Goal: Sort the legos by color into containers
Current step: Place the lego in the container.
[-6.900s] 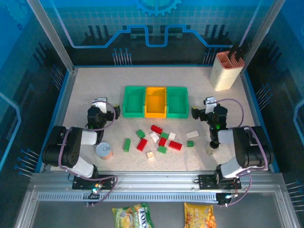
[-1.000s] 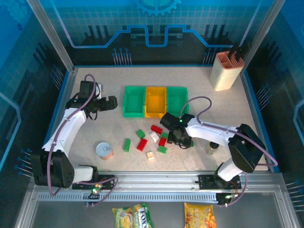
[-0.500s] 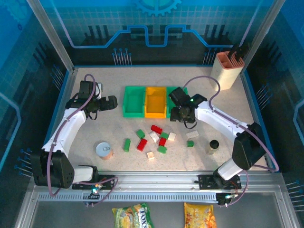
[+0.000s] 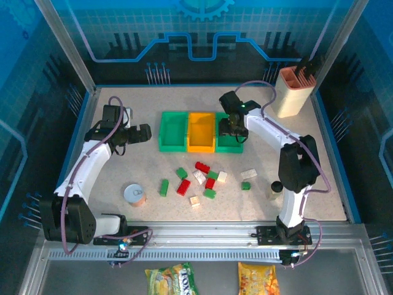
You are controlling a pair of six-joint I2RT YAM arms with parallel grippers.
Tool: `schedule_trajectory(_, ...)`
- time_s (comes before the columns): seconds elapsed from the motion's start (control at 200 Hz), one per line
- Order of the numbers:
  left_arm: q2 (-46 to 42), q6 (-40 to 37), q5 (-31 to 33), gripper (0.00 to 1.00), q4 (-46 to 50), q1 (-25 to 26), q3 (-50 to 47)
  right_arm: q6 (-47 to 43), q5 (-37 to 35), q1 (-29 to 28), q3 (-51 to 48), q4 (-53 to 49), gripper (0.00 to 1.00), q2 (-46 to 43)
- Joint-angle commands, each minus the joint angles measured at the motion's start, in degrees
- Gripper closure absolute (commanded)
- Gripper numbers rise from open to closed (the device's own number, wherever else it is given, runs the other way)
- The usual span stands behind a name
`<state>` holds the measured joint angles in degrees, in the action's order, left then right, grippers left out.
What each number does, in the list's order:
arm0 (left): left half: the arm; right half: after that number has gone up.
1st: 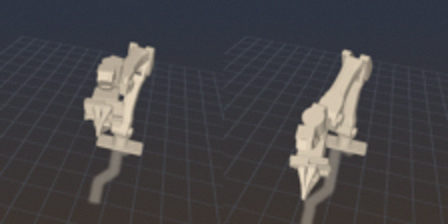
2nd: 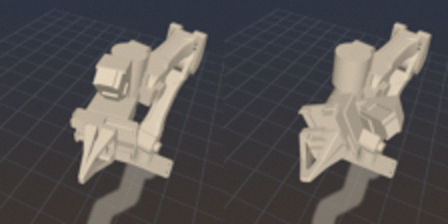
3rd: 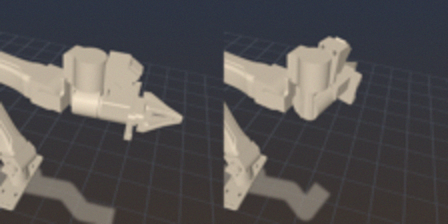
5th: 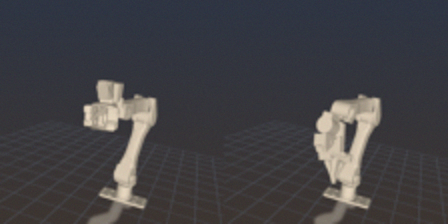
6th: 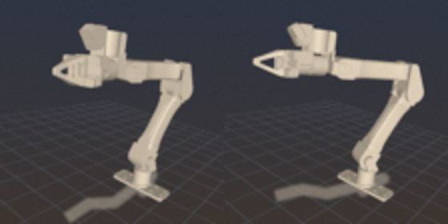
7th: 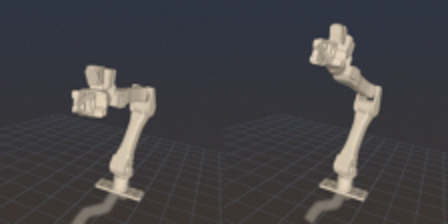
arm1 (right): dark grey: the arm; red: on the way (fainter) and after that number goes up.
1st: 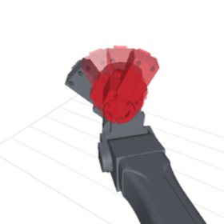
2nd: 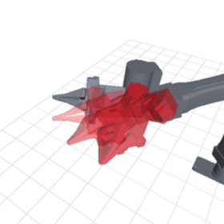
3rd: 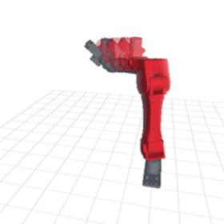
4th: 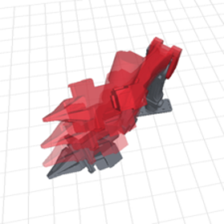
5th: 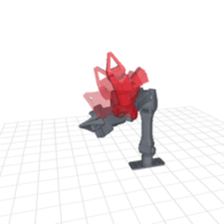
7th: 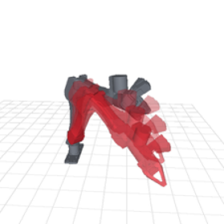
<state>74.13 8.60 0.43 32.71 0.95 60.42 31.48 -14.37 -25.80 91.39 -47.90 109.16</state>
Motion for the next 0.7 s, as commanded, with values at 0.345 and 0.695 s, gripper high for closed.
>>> schedule_trajectory(0.345,0.23,-1.11,-0.21,0.01,-0.28,-0.58,-0.75,-2.04,4.69,2.93,4.61,1.76,0.27,6.73)
schedule_trajectory(0.695,1.24,-0.38,-4.26,0.01,-0.20,-0.45,-0.58,-1.89,4.75,2.96,4.68,1.08,0.23,4.20)
